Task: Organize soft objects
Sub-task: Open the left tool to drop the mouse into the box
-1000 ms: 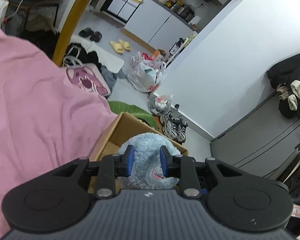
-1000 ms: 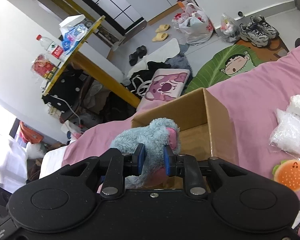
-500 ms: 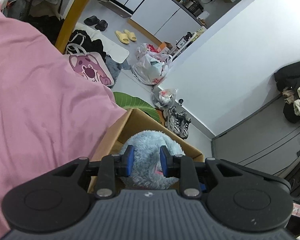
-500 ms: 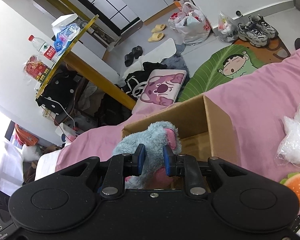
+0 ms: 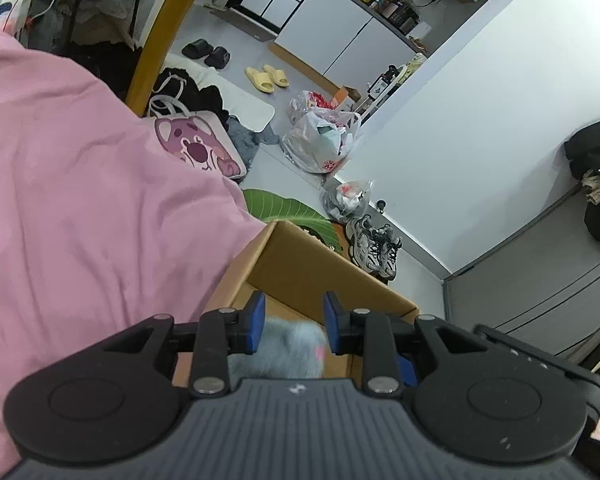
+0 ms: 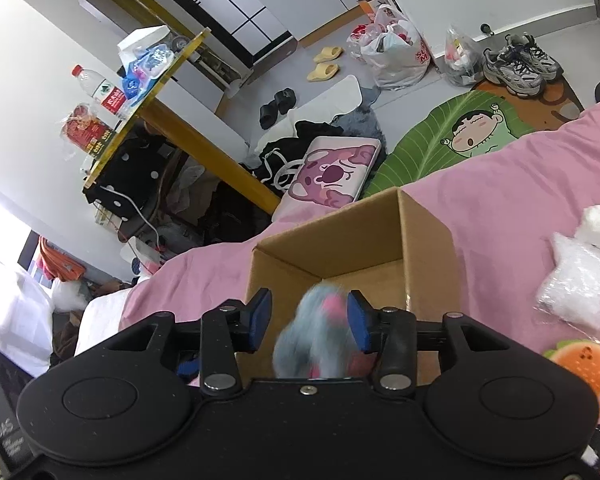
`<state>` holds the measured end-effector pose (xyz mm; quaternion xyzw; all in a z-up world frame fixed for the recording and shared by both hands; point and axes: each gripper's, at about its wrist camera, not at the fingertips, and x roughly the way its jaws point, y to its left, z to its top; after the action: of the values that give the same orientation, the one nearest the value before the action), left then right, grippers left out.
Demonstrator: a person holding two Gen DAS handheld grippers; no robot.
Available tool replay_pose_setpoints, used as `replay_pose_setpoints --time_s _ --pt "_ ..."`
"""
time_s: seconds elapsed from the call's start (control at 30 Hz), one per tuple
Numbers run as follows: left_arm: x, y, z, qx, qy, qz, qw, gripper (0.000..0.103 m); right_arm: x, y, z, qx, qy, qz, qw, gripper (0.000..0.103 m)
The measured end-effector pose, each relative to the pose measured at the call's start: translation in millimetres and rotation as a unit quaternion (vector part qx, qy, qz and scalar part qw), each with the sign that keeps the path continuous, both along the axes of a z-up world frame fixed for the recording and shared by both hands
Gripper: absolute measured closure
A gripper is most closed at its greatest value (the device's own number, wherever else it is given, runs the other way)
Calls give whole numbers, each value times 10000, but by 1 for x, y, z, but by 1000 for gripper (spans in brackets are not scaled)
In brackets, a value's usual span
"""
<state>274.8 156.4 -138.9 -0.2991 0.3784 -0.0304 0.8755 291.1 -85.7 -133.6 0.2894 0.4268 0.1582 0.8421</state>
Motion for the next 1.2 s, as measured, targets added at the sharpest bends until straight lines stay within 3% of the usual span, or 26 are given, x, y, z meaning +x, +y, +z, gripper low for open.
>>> replay_pose_setpoints --time_s 0.17,0.23,0.4,0.43,0.77,1.2 --pt "-10 -7 11 362 -6 54 9993 66 -14 -12 10 -128 -153 7 9998 49" --pt "-15 -11 17 658 39 100 9978 57 -20 -17 12 -242 -182 79 9995 48" --pt "-28 -24 34 1181 -14 105 9929 22 -34 -34 18 -391 -238 165 9988 36" --pt "-29 -28 37 1259 6 62 9920 21 -36 -37 19 -413 -249 173 9987 34" --pt "-53 -58 53 1764 178 -104 9841 15 -55 -68 30 -656 -590 409 9953 14" --pt "-80 -108 69 2141 175 -255 9763 10 -84 -138 38 -647 -1003 431 9919 2"
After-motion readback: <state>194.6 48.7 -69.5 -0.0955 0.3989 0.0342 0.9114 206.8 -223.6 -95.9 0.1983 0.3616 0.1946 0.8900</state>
